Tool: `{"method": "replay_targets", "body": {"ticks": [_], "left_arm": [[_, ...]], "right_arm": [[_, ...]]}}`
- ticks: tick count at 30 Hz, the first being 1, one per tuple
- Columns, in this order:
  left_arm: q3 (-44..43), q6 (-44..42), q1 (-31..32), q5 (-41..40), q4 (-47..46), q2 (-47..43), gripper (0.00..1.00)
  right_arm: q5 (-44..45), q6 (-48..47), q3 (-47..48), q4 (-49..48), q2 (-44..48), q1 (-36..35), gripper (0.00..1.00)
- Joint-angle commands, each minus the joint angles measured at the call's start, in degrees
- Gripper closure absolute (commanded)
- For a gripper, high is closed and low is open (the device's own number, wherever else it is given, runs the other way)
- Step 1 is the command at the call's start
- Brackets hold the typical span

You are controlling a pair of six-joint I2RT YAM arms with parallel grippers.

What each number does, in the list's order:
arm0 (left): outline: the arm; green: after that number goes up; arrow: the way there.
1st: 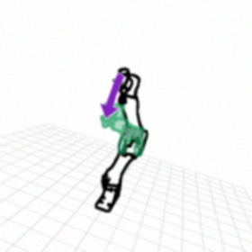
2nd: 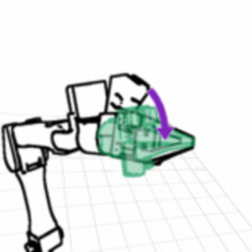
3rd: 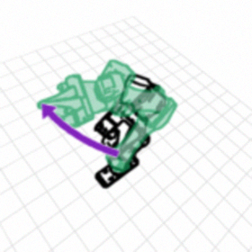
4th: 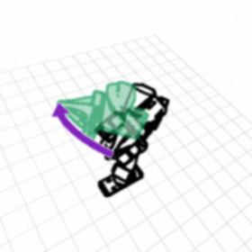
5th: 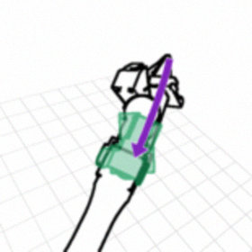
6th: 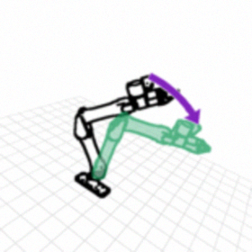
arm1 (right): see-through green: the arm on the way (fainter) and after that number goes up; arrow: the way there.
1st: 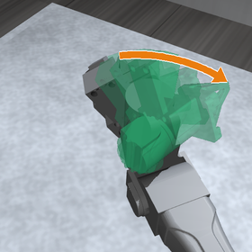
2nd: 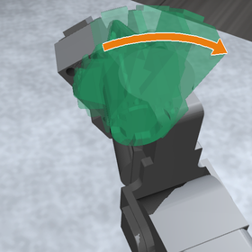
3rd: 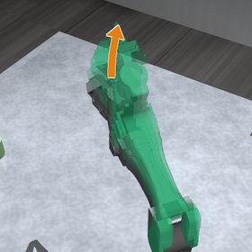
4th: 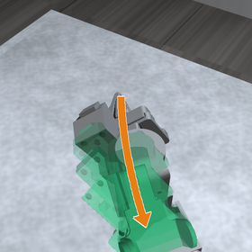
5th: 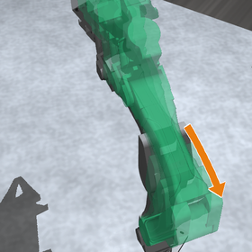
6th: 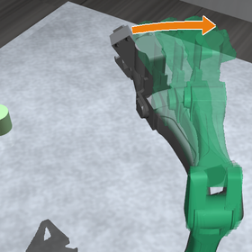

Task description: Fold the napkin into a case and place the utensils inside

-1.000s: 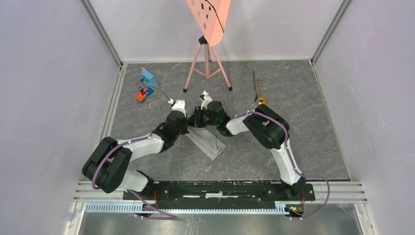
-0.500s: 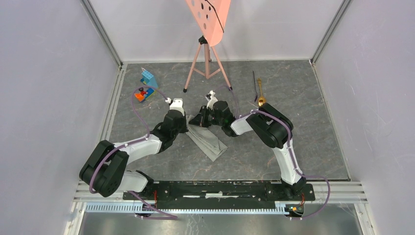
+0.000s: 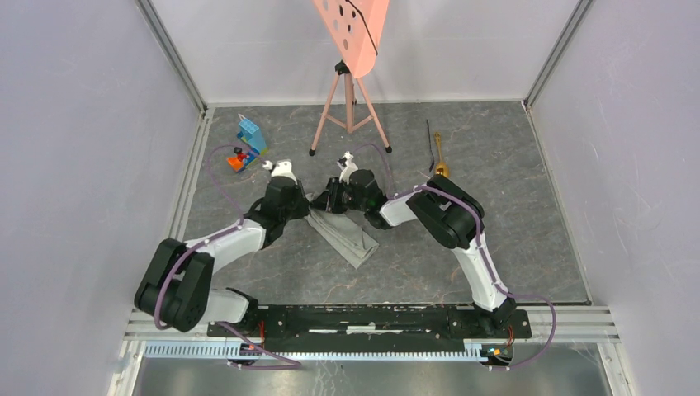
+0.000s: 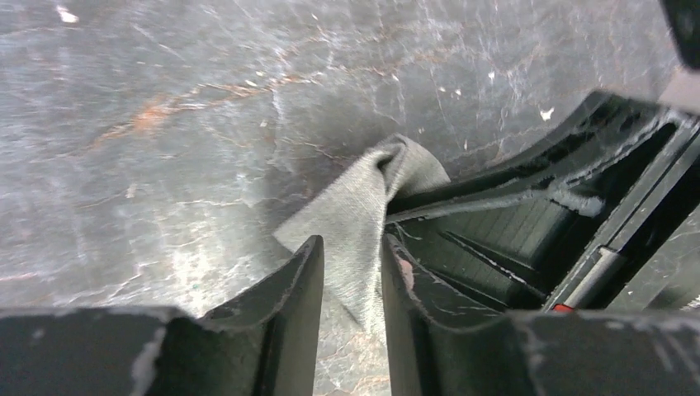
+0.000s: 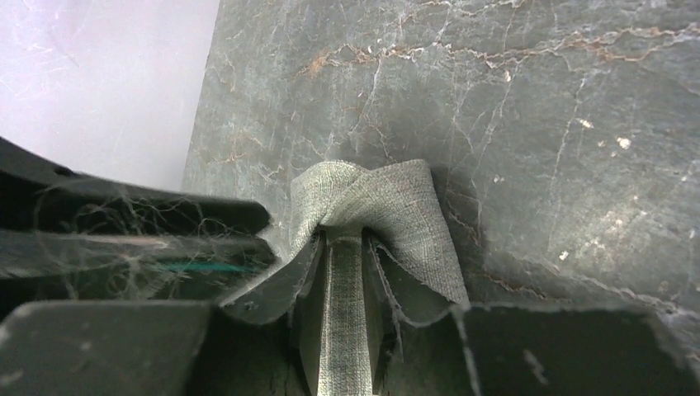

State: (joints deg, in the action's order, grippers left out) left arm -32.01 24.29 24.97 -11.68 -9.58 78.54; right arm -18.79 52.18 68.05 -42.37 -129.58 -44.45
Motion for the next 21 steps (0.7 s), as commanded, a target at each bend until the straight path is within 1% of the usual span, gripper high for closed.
{"method": "replay_targets", "body": {"ticks": [1,3,5,8,9,11,13,17,19,21], "left_arm": [[-2.1,8.4,-3.8,1.7,7.2,-7.9,0.56],[-3.1,9.8,-5.2,2.0,9.3,-8.4,0.54],[-3.9,11.2,-6.0,2.5,11.6,-7.1,0.53],[-4.8,11.8,-6.5,4.8,10.3,-2.7,0.52],[-5.1,11.1,-6.5,6.2,8.9,-1.2,0.51],[-5.3,9.7,-6.4,7.9,5.2,1.7,0.50],[-6.5,8.7,-6.3,8.5,4.7,4.5,0.49],[-7.9,8.1,-5.2,9.9,2.6,9.3,0.55],[-8.0,8.0,-5.2,9.1,3.5,9.0,0.56],[-6.7,7.8,-5.2,7.2,4.3,6.0,0.55]], "right_arm": [[1.6,-3.0,-2.8,3.1,2.4,0.7,0.72],[1.7,-3.6,-3.3,3.0,3.4,0.7,0.72],[1.5,-4.1,-3.2,2.9,3.7,0.8,0.75],[1.3,-4.3,-2.2,3.4,3.2,0.8,0.84],[1.2,-4.3,-1.8,3.5,2.9,0.8,0.85],[1.1,-4.5,-0.5,4.4,2.1,0.6,0.85],[1.7,-4.8,0.7,5.4,1.5,0.0,0.86],[2.6,-6.3,5.9,9.1,-0.8,-1.9,0.89],[2.4,-6.9,6.0,9.7,-0.2,-2.1,0.89],[3.2,-8.7,3.3,10.2,2.7,-1.8,0.88]]}}
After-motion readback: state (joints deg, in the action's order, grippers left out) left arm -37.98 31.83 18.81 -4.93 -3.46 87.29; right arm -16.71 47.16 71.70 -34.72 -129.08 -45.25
